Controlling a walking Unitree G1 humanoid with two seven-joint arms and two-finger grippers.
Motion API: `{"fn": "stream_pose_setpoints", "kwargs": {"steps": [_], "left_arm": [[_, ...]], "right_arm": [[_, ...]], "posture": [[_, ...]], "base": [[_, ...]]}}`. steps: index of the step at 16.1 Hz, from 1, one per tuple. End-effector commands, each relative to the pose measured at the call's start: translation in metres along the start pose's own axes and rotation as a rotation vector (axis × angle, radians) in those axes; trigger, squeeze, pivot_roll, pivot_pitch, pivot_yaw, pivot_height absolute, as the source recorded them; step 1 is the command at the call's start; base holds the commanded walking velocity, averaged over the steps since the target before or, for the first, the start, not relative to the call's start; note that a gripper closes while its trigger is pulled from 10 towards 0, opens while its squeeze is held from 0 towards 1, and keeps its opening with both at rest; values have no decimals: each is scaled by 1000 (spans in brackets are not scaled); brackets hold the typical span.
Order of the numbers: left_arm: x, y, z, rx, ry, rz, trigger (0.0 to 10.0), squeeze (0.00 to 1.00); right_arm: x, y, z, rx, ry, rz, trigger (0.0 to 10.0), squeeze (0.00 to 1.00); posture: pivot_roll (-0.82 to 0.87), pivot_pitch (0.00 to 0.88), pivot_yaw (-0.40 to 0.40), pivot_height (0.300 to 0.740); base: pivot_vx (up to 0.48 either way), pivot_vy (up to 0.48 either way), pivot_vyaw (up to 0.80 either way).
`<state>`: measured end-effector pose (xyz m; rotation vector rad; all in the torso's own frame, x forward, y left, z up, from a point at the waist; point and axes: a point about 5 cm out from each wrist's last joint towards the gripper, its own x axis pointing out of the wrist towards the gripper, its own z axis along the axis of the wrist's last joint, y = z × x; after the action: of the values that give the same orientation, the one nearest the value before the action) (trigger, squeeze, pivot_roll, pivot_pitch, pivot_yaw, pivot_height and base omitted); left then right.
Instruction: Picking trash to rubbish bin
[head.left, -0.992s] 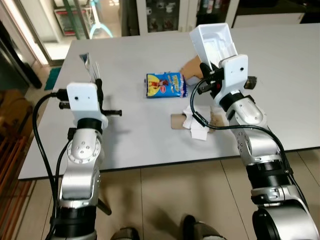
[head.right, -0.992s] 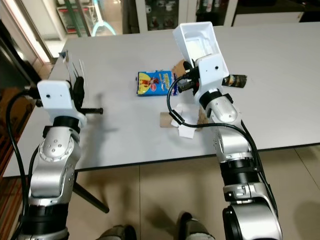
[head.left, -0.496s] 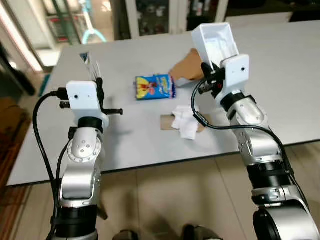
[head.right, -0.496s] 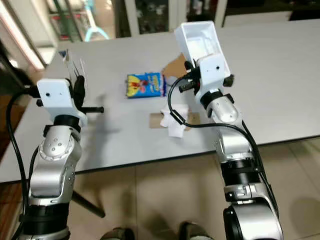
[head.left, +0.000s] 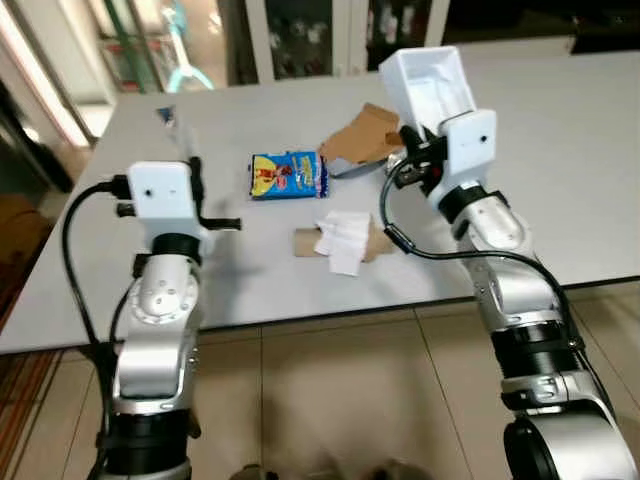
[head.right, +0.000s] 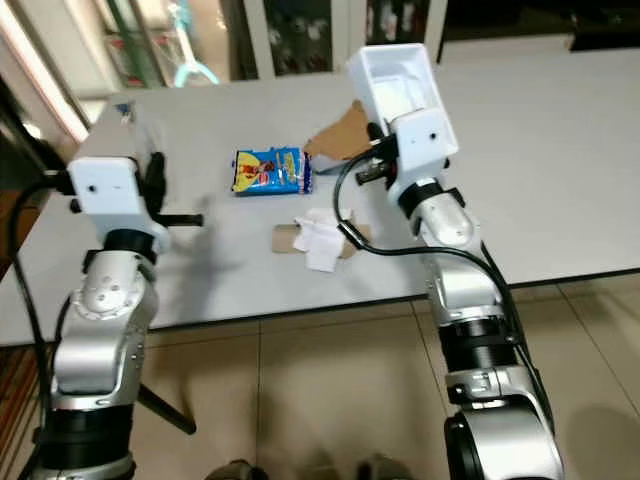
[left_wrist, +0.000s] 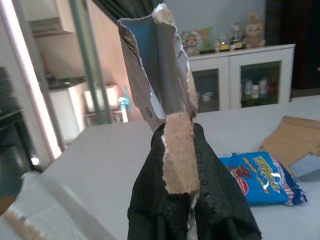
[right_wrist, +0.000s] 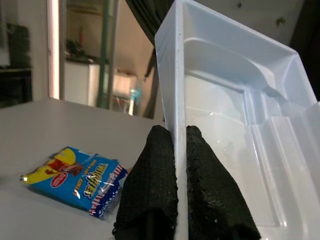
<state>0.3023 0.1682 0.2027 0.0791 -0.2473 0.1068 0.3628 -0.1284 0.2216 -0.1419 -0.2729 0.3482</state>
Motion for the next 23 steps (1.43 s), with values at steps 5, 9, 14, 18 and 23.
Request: {"fn": "stream_pose_setpoints", "kwargs": {"steps": [5,9,14,18,23], "left_arm": [[-1,-5,-2,-11,16,-22,10000,0],[-1,-7,-2,-16,20,-35,10000,0],[-2,-10,-4,-46,30,-42,10000,0],[-2,-10,-5,-70,38,-40,10000,0],[-1,-10,-4,-90,38,-37,10000,0]], "right_arm": [[-3,-6,-1,-17,0,-18,10000,0],[-3,-7,-2,-19,1,-20,10000,0],[-4,-8,-2,-17,5,-24,10000,0],[-3,-8,-2,-4,13,-29,10000,0],[-3,-9,-2,-7,14,-29,10000,0]], "posture": [[-75,73,66,740],[-75,73,66,740],[-81,78,65,740],[-85,79,65,740],[-85,79,64,740]], "base": [[0,-325,0],[0,-312,0],[0,-117,-83],[0,0,-783],[0,0,-775]]}}
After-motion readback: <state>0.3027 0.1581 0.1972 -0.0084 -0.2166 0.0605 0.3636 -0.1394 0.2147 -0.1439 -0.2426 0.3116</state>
